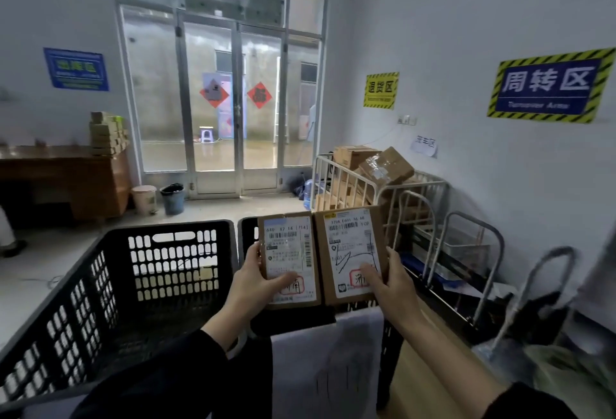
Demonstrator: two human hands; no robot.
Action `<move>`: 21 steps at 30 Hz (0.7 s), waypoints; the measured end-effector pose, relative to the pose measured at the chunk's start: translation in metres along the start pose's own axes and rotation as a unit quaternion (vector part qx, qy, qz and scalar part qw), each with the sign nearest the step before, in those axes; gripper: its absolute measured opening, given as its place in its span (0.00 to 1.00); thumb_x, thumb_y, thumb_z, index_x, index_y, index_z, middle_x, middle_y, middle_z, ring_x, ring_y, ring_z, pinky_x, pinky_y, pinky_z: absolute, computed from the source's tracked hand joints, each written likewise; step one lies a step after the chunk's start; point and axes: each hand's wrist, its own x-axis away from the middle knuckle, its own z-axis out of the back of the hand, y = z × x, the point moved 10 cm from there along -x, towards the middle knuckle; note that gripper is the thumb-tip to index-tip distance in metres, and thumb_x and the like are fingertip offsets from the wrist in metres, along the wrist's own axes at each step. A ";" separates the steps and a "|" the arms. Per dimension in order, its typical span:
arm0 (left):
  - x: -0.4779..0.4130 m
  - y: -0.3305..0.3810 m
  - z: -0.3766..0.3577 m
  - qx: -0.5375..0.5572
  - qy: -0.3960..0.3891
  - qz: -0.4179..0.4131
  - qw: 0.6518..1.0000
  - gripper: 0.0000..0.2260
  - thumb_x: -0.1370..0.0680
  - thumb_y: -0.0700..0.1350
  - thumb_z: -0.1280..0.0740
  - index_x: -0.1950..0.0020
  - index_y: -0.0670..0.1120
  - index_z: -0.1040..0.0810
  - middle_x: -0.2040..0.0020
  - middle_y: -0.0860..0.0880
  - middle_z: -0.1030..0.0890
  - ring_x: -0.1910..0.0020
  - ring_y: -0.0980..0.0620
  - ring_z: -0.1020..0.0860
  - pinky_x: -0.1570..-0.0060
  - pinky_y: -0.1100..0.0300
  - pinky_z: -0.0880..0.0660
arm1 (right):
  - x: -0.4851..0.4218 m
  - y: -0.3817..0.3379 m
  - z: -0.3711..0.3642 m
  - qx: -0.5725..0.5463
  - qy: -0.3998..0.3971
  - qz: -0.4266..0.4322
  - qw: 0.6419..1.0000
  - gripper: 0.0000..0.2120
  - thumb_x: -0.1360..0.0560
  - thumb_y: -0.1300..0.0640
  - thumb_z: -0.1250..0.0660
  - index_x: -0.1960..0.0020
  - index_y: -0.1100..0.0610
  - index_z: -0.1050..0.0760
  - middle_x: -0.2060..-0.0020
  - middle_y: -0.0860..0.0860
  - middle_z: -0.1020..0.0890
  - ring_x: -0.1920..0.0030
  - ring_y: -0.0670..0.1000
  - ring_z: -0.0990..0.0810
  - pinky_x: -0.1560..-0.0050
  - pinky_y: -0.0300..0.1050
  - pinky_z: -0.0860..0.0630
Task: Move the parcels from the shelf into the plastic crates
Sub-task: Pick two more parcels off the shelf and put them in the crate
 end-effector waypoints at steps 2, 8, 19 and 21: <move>-0.019 -0.008 -0.005 -0.008 0.009 0.015 1.000 0.33 0.33 0.46 0.23 0.33 0.48 0.36 0.49 0.50 0.20 0.52 0.50 0.18 0.48 0.47 0.20 | -0.022 0.014 -0.008 0.007 -0.022 -0.003 1.000 0.14 0.25 0.51 0.33 0.43 0.49 0.35 0.55 0.39 0.22 0.61 0.31 0.21 0.68 0.26 0.28; -0.063 -0.036 -0.015 -0.045 0.053 0.057 0.996 0.27 0.31 0.48 0.25 0.37 0.47 0.34 0.47 0.46 0.19 0.52 0.48 0.18 0.48 0.48 0.21 | -0.075 0.062 -0.035 0.035 -0.092 -0.006 0.995 0.23 0.25 0.50 0.33 0.34 0.51 0.39 0.50 0.44 0.22 0.54 0.38 0.22 0.61 0.30 0.26; -0.098 -0.122 -0.038 -0.109 0.061 0.178 0.976 0.21 0.29 0.50 0.27 0.45 0.46 0.35 0.46 0.47 0.21 0.51 0.50 0.20 0.54 0.59 0.22 | -0.113 0.150 -0.103 0.107 -0.273 -0.075 0.953 0.32 0.27 0.45 0.33 0.30 0.52 0.45 0.54 0.41 0.24 0.58 0.39 0.23 0.63 0.29 0.29; -0.099 -0.136 -0.039 -0.118 0.065 0.200 0.971 0.20 0.28 0.52 0.28 0.47 0.46 0.35 0.47 0.47 0.21 0.54 0.52 0.21 0.59 0.63 0.24 | -0.113 0.159 -0.113 0.113 -0.287 -0.085 0.947 0.30 0.27 0.45 0.34 0.31 0.52 0.44 0.52 0.44 0.23 0.58 0.39 0.24 0.64 0.29 0.29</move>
